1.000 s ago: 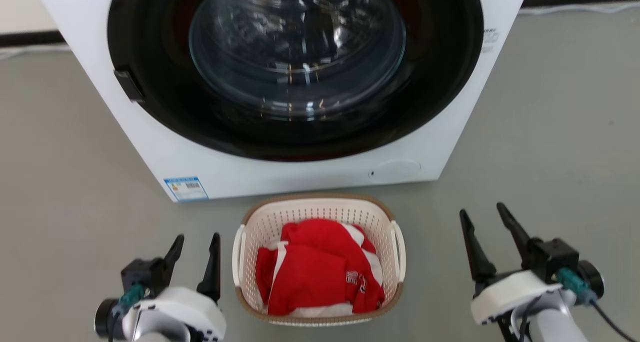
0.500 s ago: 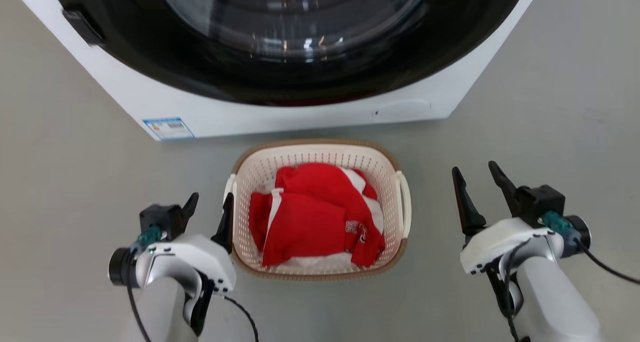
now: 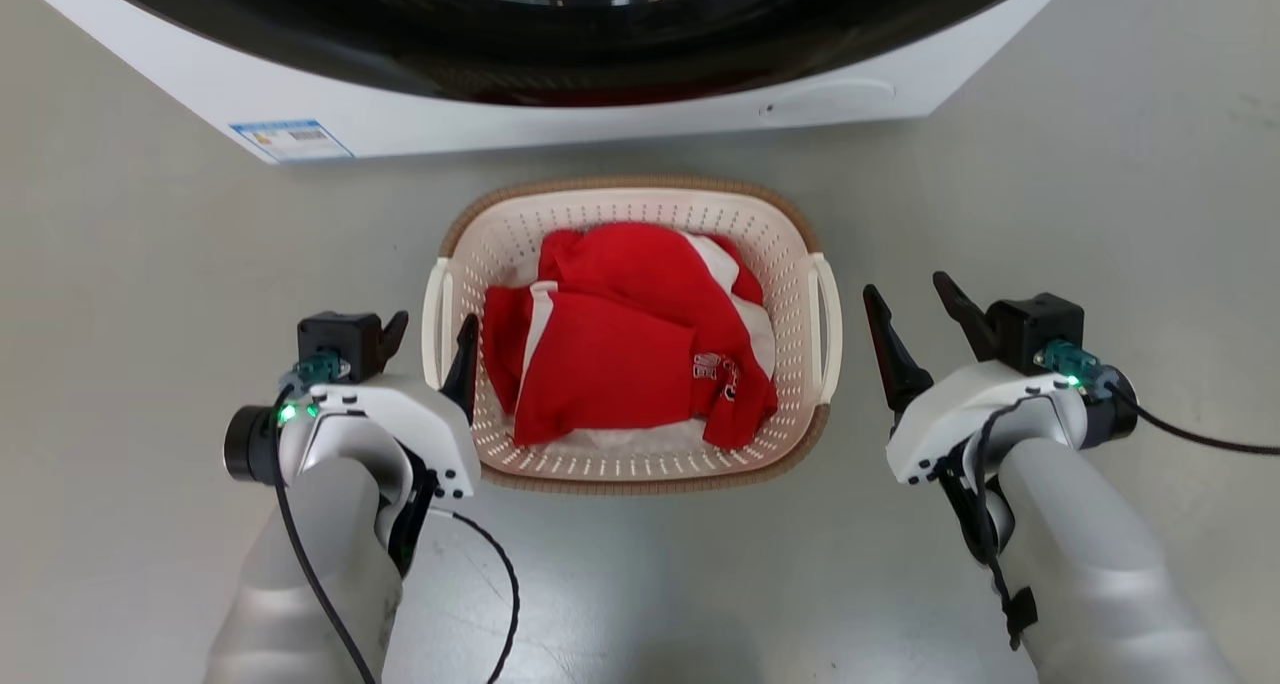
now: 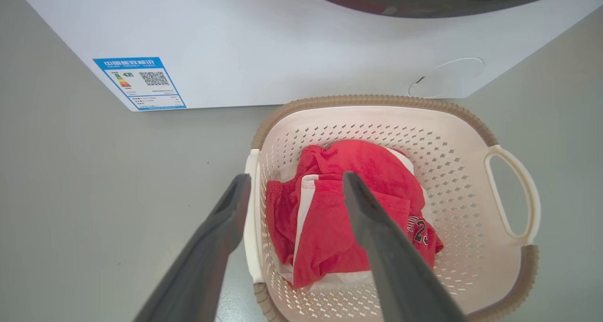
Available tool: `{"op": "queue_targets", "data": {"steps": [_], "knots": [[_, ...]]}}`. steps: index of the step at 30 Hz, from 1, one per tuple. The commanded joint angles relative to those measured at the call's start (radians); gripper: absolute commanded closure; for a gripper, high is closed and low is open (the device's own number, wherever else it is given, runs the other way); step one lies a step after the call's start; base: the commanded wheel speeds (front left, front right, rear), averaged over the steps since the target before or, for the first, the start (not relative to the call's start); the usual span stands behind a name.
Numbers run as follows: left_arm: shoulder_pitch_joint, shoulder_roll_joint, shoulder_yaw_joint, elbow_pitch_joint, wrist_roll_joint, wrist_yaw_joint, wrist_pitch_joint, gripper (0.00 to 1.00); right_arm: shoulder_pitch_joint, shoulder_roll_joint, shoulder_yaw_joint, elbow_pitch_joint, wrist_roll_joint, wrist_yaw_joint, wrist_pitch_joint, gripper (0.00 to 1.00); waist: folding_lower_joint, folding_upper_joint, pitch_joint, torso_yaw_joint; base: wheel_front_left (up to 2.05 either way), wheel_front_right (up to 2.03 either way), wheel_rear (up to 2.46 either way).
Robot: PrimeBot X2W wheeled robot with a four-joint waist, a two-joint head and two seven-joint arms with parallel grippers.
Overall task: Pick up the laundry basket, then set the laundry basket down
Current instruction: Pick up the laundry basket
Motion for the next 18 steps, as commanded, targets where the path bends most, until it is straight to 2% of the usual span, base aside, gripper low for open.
{"op": "queue_targets", "data": {"steps": [1,13,18], "knots": [[-0.017,0.024,0.019,-0.003,0.007,-0.005,-0.006,0.0,-0.004,0.008,0.026,-0.002,0.009,0.006,-0.014,0.0,0.0,0.0,0.027,-0.003,0.0,0.0,0.0],[-0.136,0.049,-0.01,0.113,0.007,-0.005,-0.006,0.0,-0.076,0.008,0.083,0.05,0.053,0.006,-0.014,0.0,0.0,0.0,0.131,-0.013,0.0,0.0,0.0],[-0.174,0.065,-0.017,0.138,0.013,0.013,-0.006,0.0,-0.09,0.008,0.092,0.055,0.061,0.006,-0.014,0.0,0.0,0.0,0.165,-0.011,0.0,0.0,0.0]]}}
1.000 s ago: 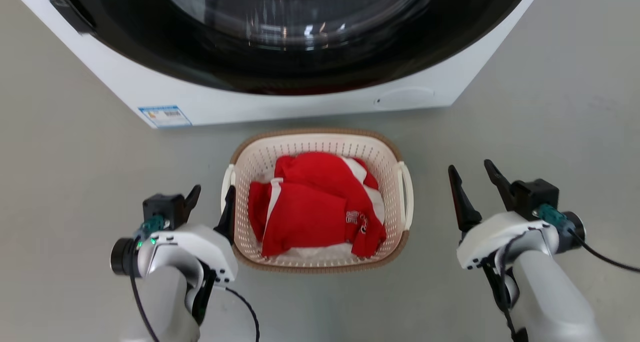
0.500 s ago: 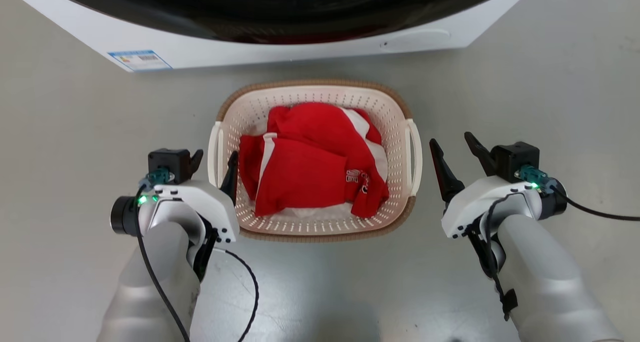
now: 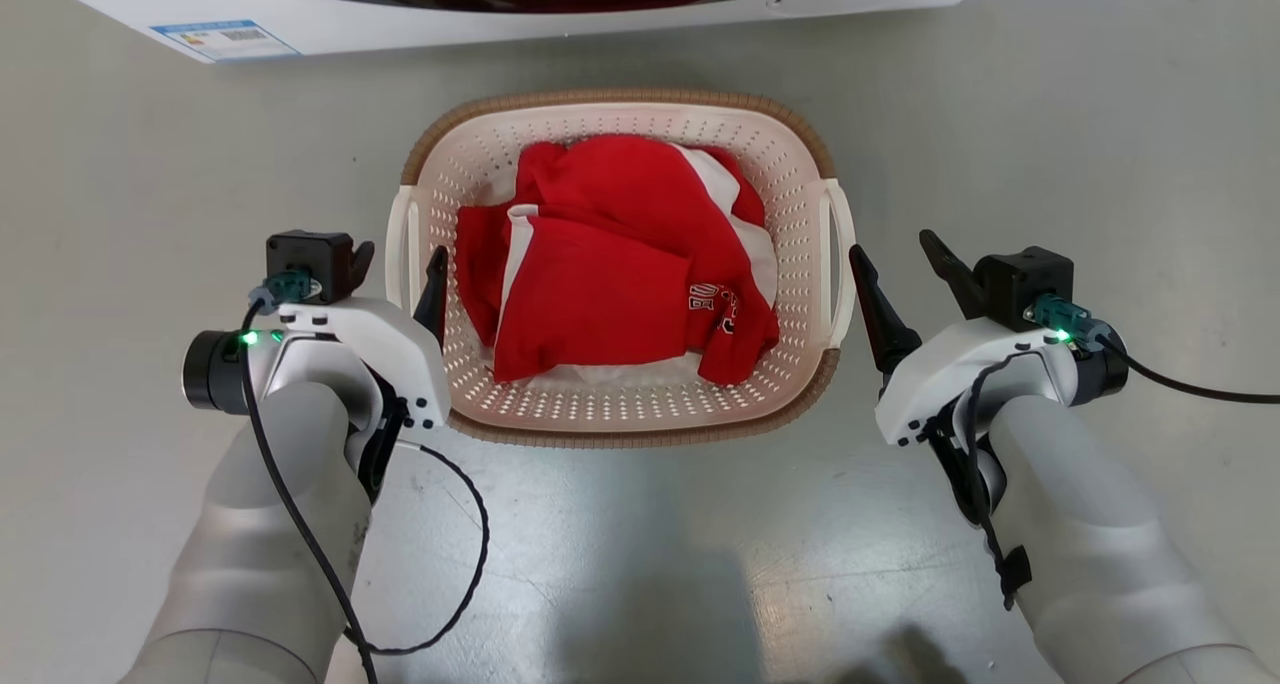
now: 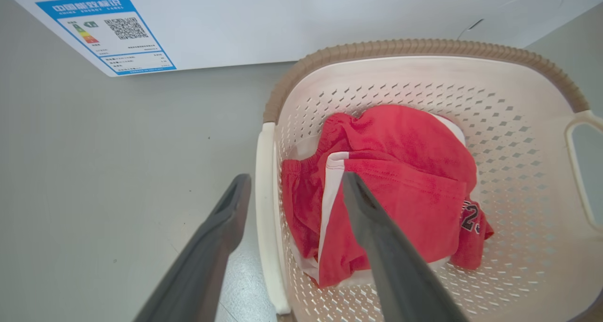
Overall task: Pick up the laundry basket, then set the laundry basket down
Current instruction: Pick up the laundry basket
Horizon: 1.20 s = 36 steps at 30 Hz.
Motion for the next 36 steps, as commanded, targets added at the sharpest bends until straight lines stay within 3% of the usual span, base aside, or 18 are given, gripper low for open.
{"op": "queue_targets", "data": {"steps": [1,23,36], "knots": [[-0.012,0.033,0.017,0.006,0.011,0.008,-0.006,0.0,0.003,0.011,0.028,-0.004,0.016,0.006,-0.014,0.0,-0.0001,0.0,0.017,0.0,0.0,0.0,0.0],[-0.108,0.058,-0.025,0.075,0.019,0.022,-0.006,0.0,-0.059,0.011,0.068,0.018,0.076,0.006,-0.014,0.0,-0.0001,0.0,0.122,-0.001,0.0,0.0,0.0],[-0.145,0.063,-0.05,0.104,0.013,0.025,-0.006,0.0,-0.11,0.011,0.135,0.083,0.182,0.006,-0.014,0.0,-0.0001,0.0,0.151,0.007,0.0,0.0,0.0]]}}
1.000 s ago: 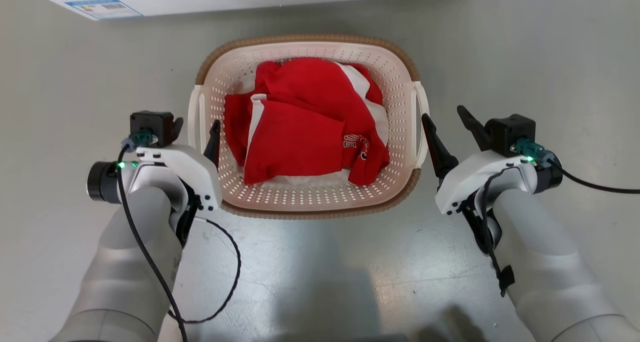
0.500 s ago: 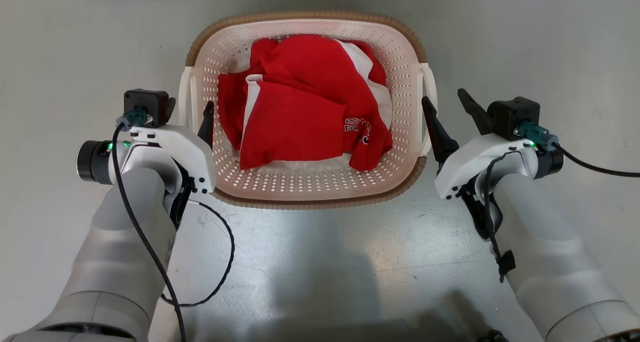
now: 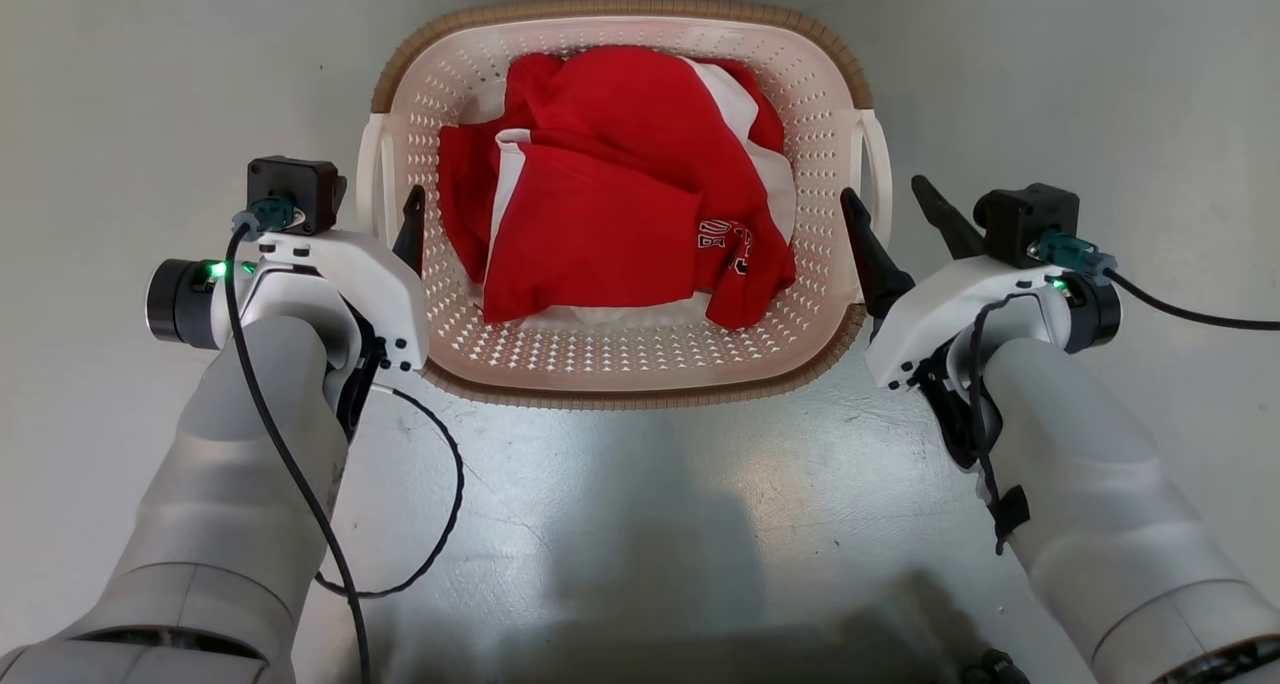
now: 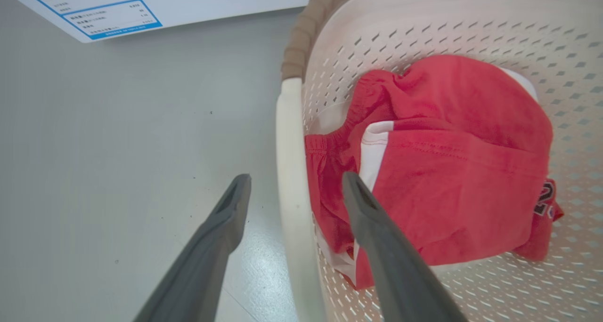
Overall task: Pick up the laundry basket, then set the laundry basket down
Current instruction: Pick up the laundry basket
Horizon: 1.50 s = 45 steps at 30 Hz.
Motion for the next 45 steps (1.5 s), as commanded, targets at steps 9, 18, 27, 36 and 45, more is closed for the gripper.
{"op": "queue_targets", "data": {"steps": [9,18,27,36,45], "knots": [[-0.021,0.034,-0.008,0.017,0.005,0.001,0.0,0.0,-0.026,0.014,0.094,0.051,0.096,0.006,-0.014,0.0,0.0,0.0,0.012,-0.001,0.0,0.0,0.0],[-0.047,0.038,-0.029,0.027,0.004,0.001,0.016,0.0,-0.059,0.014,0.145,0.087,0.146,0.006,-0.014,0.0,0.0,0.0,0.023,0.0,0.0,0.0,0.0],[-0.052,0.036,-0.048,0.033,0.003,0.006,0.032,0.0,-0.073,0.014,0.188,0.099,0.196,0.006,-0.014,0.0,0.0,0.0,0.029,0.006,0.0,0.0,0.0],[-0.059,0.034,-0.062,0.036,-0.005,0.007,0.035,0.0,-0.089,0.014,0.228,0.113,0.252,0.006,-0.014,0.0,0.0,0.0,0.036,0.008,0.0,0.0,0.0],[-0.063,0.038,-0.074,0.038,-0.015,0.006,0.035,0.0,-0.098,0.014,0.259,0.126,0.296,0.006,-0.014,0.0,0.0,0.0,0.037,0.005,0.0,0.0,0.0]]}}
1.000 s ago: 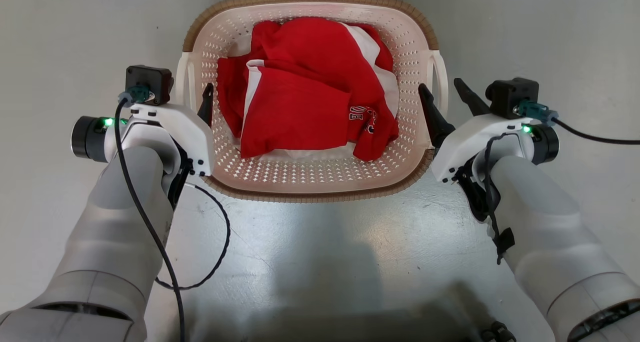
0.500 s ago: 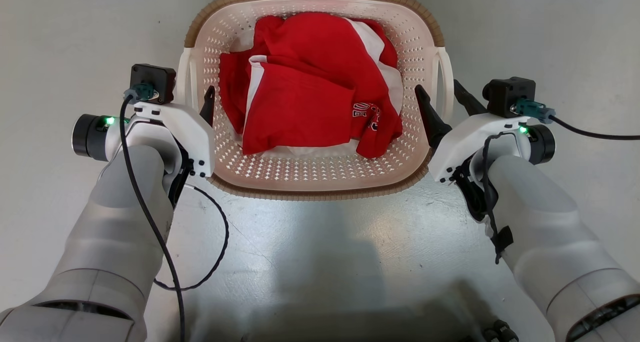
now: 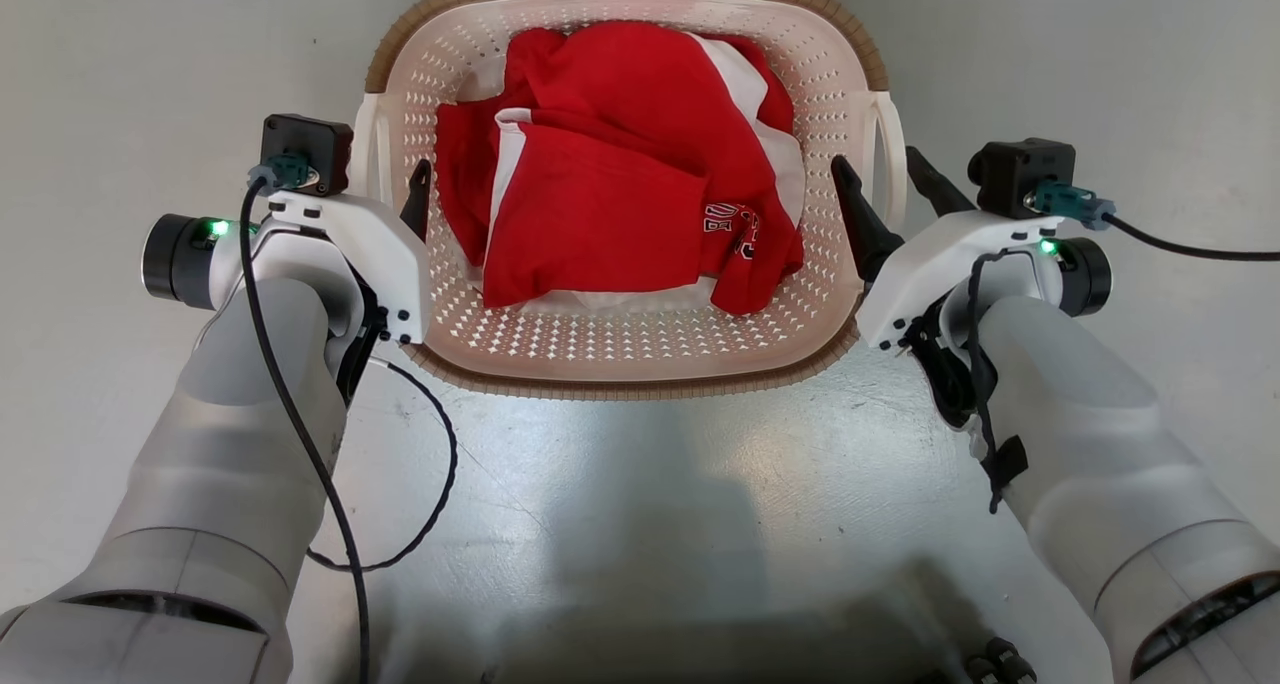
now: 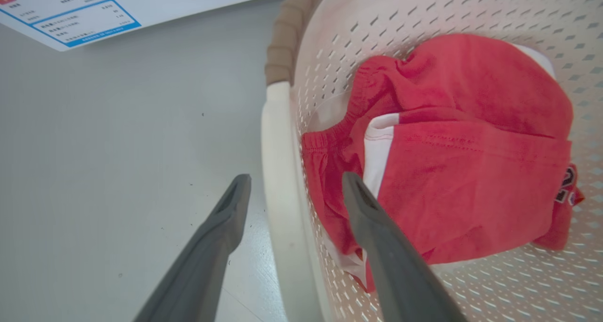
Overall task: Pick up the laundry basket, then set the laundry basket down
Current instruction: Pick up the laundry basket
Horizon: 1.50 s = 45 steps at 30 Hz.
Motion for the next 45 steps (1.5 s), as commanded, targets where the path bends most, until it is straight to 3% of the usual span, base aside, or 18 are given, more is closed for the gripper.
{"op": "queue_targets", "data": {"steps": [1,4,5,6,7,8,21,45], "knots": [[0.011,0.037,0.009,-0.004,-0.007,0.007,0.001,0.0,0.03,0.017,0.022,-0.002,0.016,0.006,-0.014,0.0,0.0,0.0,-0.001,-0.001,0.0,0.0,0.0],[0.011,0.038,0.002,-0.003,-0.008,0.007,0.01,0.0,0.028,0.017,0.031,0.005,0.027,0.006,-0.014,0.0,0.0,0.0,-0.001,-0.002,0.0,0.0,0.0],[0.012,0.038,0.0,-0.003,-0.008,0.006,0.015,0.15,0.027,0.017,0.033,0.007,0.031,0.006,-0.014,0.2,0.0,0.0,-0.002,-0.002,0.0,0.0,0.0],[0.013,0.037,-0.002,-0.003,-0.009,0.005,0.023,0.64,0.029,0.017,0.037,0.012,0.038,0.006,-0.014,0.58,0.0,0.0,-0.003,-0.001,0.0,0.0,0.0],[0.014,0.035,-0.005,-0.003,-0.011,0.004,0.03,0.84,0.03,0.017,0.046,0.017,0.044,0.006,-0.012,1.0,0.0,0.0,-0.004,0.0,0.0,0.0,0.0],[0.016,0.034,-0.007,-0.003,-0.011,0.003,0.036,1.0,0.03,0.017,0.055,0.024,0.051,0.006,-0.006,1.0,0.0,0.0,-0.005,0.001,0.0,0.0,0.0],[0.068,0.021,-0.017,-0.002,-0.039,-0.003,0.075,1.0,0.044,0.017,0.144,0.055,0.116,0.006,0.064,1.0,0.0,0.0,-0.103,0.008,0.0,0.0,0.0],[0.334,-0.02,-0.058,-0.001,-0.114,-0.029,0.258,1.0,0.207,0.013,0.266,0.077,0.228,0.006,0.251,1.0,0.0,0.0,-0.567,0.017,0.0,0.0,0.0]]}}
